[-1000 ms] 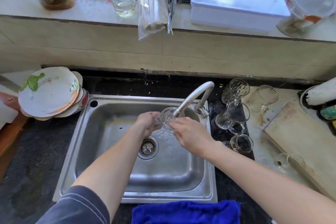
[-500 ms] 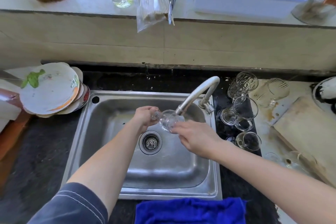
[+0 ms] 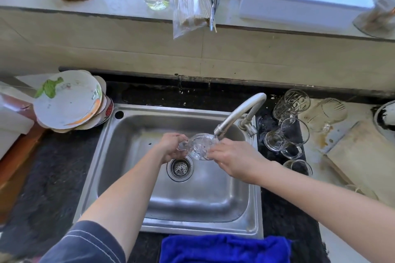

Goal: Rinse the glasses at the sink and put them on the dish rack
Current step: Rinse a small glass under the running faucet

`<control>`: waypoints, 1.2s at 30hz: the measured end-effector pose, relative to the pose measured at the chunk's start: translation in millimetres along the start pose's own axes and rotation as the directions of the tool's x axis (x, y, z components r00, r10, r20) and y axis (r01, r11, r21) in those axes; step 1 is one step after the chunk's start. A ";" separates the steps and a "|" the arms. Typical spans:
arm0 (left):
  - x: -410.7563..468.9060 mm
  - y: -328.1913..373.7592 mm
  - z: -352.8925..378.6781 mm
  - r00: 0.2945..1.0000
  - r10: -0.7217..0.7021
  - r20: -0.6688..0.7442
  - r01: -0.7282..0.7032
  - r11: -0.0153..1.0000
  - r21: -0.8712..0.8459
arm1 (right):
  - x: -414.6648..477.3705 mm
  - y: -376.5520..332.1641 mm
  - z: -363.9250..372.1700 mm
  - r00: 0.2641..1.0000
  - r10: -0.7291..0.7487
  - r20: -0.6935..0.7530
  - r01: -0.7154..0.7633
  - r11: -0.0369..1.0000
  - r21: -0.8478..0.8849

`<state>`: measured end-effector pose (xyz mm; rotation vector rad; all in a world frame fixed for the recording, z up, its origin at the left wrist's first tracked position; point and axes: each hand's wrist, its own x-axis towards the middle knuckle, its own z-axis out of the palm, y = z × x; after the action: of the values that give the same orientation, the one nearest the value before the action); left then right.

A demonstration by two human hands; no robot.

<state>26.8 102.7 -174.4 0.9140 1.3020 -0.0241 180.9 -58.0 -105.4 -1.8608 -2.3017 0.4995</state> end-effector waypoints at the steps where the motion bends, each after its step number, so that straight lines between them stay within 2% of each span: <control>1: 0.4 -2.1 -3.8 1.000 0.004 -0.005 -0.004 1.000 -0.001 | -2.8 2.4 -0.2 1.000 -0.010 0.007 0.010 1.000 -0.027; 4: -1.6 -3.4 -1.3 0.999 0.015 0.052 -0.017 0.999 0.040 | 9.7 1.3 -1.2 0.999 0.006 -0.041 -0.009 0.996 -0.088; 8: 1.7 -4.3 -13.5 0.996 0.015 0.083 -0.023 0.995 0.098 | 2.5 10.6 1.3 0.990 -0.136 -0.019 0.135 0.989 -0.067; 11: -3.6 -6.0 -16.9 0.986 -0.042 0.163 0.007 0.978 0.208 | 4.6 10.3 -2.7 0.987 -0.153 -0.054 0.146 0.982 -0.116; 13: -9.7 -5.0 -9.5 0.971 -0.084 0.225 0.028 0.971 0.239 | 14.8 2.5 -3.6 0.980 -0.157 -0.118 0.148 0.985 -0.084; 15: -11.9 -5.5 -7.8 0.961 -0.064 0.269 0.032 0.992 0.121 | 16.8 -1.3 -6.7 0.979 -0.120 -0.164 0.120 0.993 -0.010; 18: -10.8 -11.8 -4.3 0.976 0.053 0.213 0.006 0.963 -0.269 | 14.3 -0.6 -6.7 0.973 0.092 -0.211 -0.083 0.995 0.051; 20: -9.3 -14.9 9.8 0.983 0.116 0.140 -0.060 0.934 -0.351 | 21.3 -8.5 -4.4 0.948 0.265 -0.178 -0.243 0.960 0.140; 21: -7.5 -15.4 16.7 0.987 0.129 0.098 -0.087 0.933 -0.348 | 22.8 -13.6 -3.2 0.940 0.303 -0.158 -0.275 0.945 0.174; 22: -5.6 -15.2 19.9 0.991 0.127 0.051 -0.103 0.938 -0.333 | 20.8 -15.9 -1.5 0.946 0.289 -0.147 -0.259 0.946 0.196; 24: -0.2 -13.5 13.9 0.993 0.114 -0.027 -0.117 0.965 -0.234 | 6.6 -10.7 -1.0 0.979 0.140 -0.151 -0.113 0.978 0.175; 27: -2.7 -8.5 3.7 0.995 0.095 -0.005 -0.095 0.995 0.012 | -0.4 0.9 0.8 0.984 -0.068 -0.162 0.058 0.996 -0.065; 30: -9.1 -8.2 1.9 0.995 -0.013 0.097 -0.004 0.985 0.174 | 4.2 0.4 4.1 0.983 -0.125 -0.132 0.110 0.987 -0.113; 33: -8.1 -11.3 -9.5 0.989 -0.109 0.102 0.079 0.961 0.264 | -5.2 6.4 -1.3 0.967 -0.241 -0.086 0.223 0.958 -0.177; 36: -11.1 -16.1 -3.9 0.983 -0.144 0.115 0.102 0.945 0.311 | -0.3 1.7 -3.1 0.980 -0.185 -0.077 0.164 0.961 -0.223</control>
<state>12.2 89.2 -174.2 1.0701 1.2446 -0.3892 183.5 -57.5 -103.1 -1.7007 -2.5081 0.1366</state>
